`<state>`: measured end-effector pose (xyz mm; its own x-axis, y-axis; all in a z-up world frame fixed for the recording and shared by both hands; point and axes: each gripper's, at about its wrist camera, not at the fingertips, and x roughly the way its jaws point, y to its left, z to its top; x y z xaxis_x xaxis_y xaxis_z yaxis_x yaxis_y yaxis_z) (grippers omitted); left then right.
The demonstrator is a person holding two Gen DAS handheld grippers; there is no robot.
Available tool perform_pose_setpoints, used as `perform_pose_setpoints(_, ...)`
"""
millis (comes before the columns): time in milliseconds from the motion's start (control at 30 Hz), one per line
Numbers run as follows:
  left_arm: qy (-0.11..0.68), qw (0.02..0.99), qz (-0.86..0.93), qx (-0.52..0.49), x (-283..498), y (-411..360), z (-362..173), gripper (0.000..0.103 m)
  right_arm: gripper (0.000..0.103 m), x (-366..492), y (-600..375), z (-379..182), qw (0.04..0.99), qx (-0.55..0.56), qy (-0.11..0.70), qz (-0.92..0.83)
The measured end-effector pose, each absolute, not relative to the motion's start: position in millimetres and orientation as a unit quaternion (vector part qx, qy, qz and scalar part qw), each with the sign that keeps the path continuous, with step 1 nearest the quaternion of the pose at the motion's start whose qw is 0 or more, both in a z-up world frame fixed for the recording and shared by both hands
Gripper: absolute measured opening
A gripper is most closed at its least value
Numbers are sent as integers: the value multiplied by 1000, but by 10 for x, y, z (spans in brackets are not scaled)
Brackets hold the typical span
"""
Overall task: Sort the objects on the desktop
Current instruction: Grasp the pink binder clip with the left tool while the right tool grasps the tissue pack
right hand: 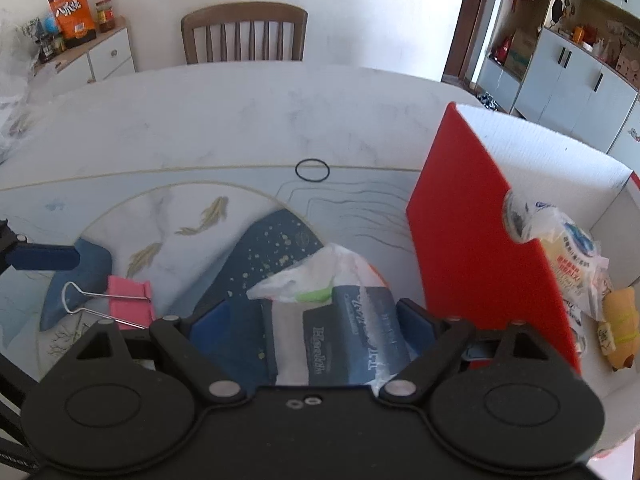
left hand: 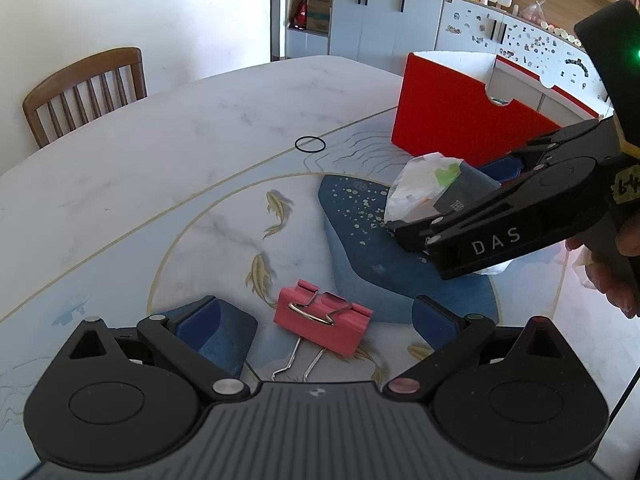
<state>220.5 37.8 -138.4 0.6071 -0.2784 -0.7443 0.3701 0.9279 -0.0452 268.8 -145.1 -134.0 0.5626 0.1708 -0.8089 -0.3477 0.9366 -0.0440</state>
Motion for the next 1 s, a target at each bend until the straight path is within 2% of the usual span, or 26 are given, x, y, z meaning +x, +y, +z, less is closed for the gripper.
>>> perform_pose_setpoints(133, 408, 891, -193, 56, 2233, 368, -1434, 101, 89, 2740, -1477, -1428, 869, -78, 467, 148)
perform_pose_setpoints(267, 403, 890, -205, 57, 2231, 341, -1446, 101, 83, 2741, -1524, -1494, 859, -60, 487, 148)
perform_pose_setpoints(333, 403, 889, -209, 58, 2239, 336, -1456, 97, 80, 2706, -1509, -1487, 858, -69, 486, 154)
perform_pose_setpoints(400, 406, 887, -212, 57, 2255, 331, -1468, 93, 74, 2671, -1501, -1464, 857, -72, 485, 161)
perform_pose_setpoints(533, 405, 886, -217, 56, 2255, 322, -1482, 91, 68, 2628, -1497, -1435, 856, -71, 484, 168)
perform_pose_setpoints(567, 405, 886, -218, 57, 2252, 319, -1488, 87, 66, 2622, -1498, -1430, 856, -71, 483, 168)
perform_pose_setpoints(600, 408, 884, -220, 58, 2253, 314, -1499, 77, 65, 2618, -1499, -1426, 856, -69, 483, 168)
perform_pose_setpoints(633, 409, 884, -219, 60, 2250, 309, -1508, 73, 64, 2622, -1499, -1426, 857, -68, 483, 168)
perform_pose_setpoints(767, 409, 886, -211, 60, 2223, 298, -1506, 69, 58, 2629, -1509, -1413, 857, -61, 484, 169)
perform_pose_setpoints(833, 409, 888, -199, 71, 2207, 270, -1502, 58, 55, 2633, -1512, -1410, 856, -55, 485, 169)
perform_pose_setpoints(867, 408, 889, -194, 75, 2198, 259, -1499, 56, 52, 2628, -1518, -1402, 856, -52, 485, 170)
perform_pose_setpoints(1000, 412, 889, -189, 69, 2162, 248, -1490, 54, 43, 2603, -1538, -1364, 855, -34, 489, 171)
